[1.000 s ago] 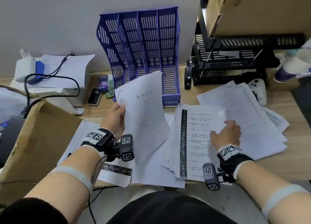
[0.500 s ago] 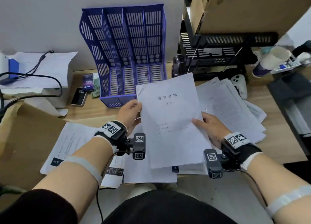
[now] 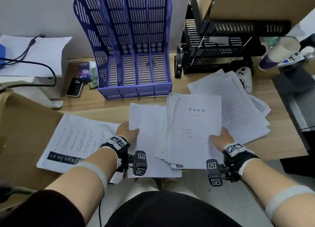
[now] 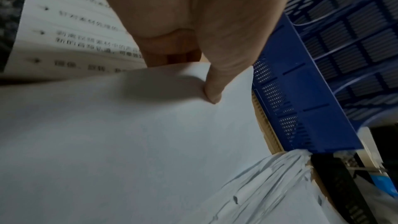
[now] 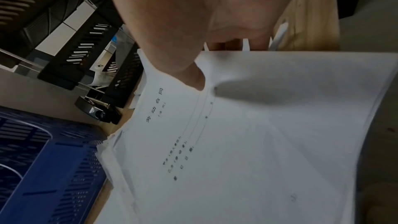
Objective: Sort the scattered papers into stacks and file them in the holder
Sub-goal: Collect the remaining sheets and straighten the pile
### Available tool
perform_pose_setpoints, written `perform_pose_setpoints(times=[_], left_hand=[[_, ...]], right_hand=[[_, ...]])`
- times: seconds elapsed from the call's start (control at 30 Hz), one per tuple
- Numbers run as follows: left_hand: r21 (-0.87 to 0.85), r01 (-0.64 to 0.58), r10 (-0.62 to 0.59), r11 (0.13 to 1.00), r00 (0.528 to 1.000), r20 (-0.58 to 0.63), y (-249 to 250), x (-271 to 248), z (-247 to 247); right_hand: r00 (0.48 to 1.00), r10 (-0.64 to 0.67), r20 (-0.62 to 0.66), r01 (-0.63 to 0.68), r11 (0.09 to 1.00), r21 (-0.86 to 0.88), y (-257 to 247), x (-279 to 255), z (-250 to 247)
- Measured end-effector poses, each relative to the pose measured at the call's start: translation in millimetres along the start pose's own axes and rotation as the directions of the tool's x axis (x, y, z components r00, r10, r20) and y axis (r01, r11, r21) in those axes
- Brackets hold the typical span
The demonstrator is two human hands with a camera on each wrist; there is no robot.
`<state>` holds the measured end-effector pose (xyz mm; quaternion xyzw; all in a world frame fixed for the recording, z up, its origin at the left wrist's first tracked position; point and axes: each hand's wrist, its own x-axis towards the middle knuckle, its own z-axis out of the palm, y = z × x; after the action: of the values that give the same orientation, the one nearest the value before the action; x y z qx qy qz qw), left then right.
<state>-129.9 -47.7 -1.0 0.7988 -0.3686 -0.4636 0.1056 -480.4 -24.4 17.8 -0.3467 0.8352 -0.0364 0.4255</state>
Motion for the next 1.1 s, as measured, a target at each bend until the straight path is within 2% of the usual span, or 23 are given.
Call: perform_pose_setpoints(times=[0.13,0.23,0.3,0.33,0.4,0.43,0.47,0.53,0.6,0.67,0.77,0.87,0.93,1.0,1.03,1.1], left_hand=[[-0.010,-0.130,0.129,0.991,0.990,-0.056,5,-9,-27],[-0.052,-0.210,0.201,0.976,0.969,-0.147,12,-16,-59],[-0.105,-0.262,0.234,0.959,0.946,-0.225,20,-22,-81],[-0.127,-0.295,0.257,0.947,0.933,-0.252,23,-26,-91],[-0.213,-0.400,0.338,0.891,0.900,-0.275,29,-34,-109],[-0.280,-0.456,0.382,0.845,0.880,-0.283,31,-39,-117],[-0.334,-0.497,0.417,0.801,0.863,-0.285,34,-45,-123],[-0.393,-0.571,0.505,0.721,0.821,-0.266,40,-57,-130],[-0.412,-0.602,0.563,0.684,0.795,-0.226,47,-67,-135],[-0.449,-0.604,0.594,0.659,0.784,-0.182,50,-72,-139],[-0.488,-0.619,0.626,0.615,0.760,-0.176,48,-78,-143],[-0.468,-0.640,0.652,0.609,0.740,-0.163,45,-80,-138],[-0.432,-0.650,0.653,0.625,0.739,-0.167,45,-81,-133],[-0.326,-0.689,0.676,0.647,0.716,-0.172,46,-80,-129],[-0.265,-0.691,0.671,0.672,0.720,-0.176,47,-80,-127],[-0.277,-0.657,0.633,0.701,0.752,-0.182,48,-81,-122]], right_hand=[[0.997,0.054,-0.049,-0.052,0.998,0.029,-10,-1,3],[0.971,0.038,-0.237,-0.043,0.999,-0.018,-22,-7,7],[0.925,-0.098,-0.367,0.098,0.995,-0.019,-37,-14,9],[0.909,-0.199,-0.367,0.212,0.977,-0.006,-47,-20,11],[0.899,-0.376,-0.223,0.406,0.908,0.104,-75,-34,13],[0.905,-0.414,-0.092,0.424,0.877,0.227,-91,-45,15],[0.898,-0.438,0.049,0.391,0.842,0.372,-106,-57,16],[0.835,-0.487,0.257,0.260,0.760,0.596,-135,-80,18],[0.754,-0.577,0.313,0.222,0.672,0.706,-155,-94,16],[0.684,-0.676,0.272,0.284,0.591,0.755,-166,-100,13],[0.623,-0.768,0.144,0.437,0.496,0.750,-174,-99,7],[0.552,-0.830,0.078,0.558,0.437,0.706,-173,-99,-1],[0.572,-0.820,0.006,0.602,0.424,0.677,-169,-100,-3],[0.587,-0.806,-0.074,0.645,0.411,0.644,-165,-103,-4],[0.583,-0.806,-0.100,0.673,0.410,0.616,-163,-105,-4],[0.565,-0.816,-0.125,0.716,0.410,0.565,-160,-109,-5]])
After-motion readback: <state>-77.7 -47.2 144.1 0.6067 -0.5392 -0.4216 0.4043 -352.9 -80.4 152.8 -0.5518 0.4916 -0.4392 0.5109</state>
